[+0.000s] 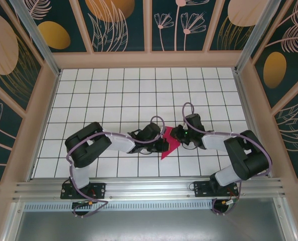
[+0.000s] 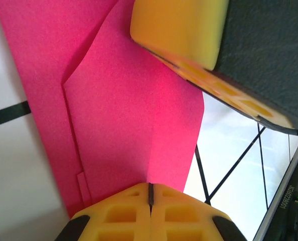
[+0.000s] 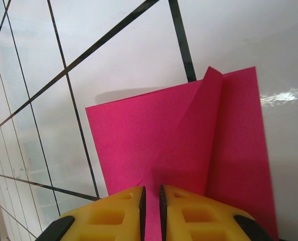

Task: Fold a paper plane with a square sheet of paper (pick it up from the middle)
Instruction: Fourth fold the wing at the center of the table.

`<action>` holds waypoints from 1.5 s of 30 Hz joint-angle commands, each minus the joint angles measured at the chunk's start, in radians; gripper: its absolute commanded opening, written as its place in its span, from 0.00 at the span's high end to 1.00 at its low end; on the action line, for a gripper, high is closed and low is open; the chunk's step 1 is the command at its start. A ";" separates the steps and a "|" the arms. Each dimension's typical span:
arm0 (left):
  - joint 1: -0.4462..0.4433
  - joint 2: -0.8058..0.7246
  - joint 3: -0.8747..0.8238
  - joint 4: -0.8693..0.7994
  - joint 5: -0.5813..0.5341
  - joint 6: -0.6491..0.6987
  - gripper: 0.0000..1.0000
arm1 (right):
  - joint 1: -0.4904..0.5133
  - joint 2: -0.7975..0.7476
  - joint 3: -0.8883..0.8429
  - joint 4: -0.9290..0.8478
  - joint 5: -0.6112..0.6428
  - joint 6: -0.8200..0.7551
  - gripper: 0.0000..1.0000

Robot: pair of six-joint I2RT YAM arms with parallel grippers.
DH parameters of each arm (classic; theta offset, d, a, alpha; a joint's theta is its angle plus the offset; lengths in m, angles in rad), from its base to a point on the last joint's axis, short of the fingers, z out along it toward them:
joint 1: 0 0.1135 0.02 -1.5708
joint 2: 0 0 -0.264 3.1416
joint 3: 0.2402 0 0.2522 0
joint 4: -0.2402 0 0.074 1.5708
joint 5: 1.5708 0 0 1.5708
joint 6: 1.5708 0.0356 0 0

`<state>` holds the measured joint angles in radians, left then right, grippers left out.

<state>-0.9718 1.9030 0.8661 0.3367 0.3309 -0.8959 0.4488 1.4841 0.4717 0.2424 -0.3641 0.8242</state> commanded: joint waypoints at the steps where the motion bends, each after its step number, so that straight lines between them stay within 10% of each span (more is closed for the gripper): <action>1: -0.005 0.058 -0.024 -0.099 -0.051 0.001 1.00 | -0.008 -0.030 0.033 -0.028 -0.018 -0.064 0.80; 45: -0.005 0.096 -0.119 -0.150 -0.053 0.044 1.00 | -0.209 0.175 0.162 -0.105 -0.063 -0.261 0.82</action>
<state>-0.9718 1.9141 0.8238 0.4385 0.3290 -0.8833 0.2878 1.6302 0.6052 0.1482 -0.5438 0.6075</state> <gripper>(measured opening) 0.048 0.175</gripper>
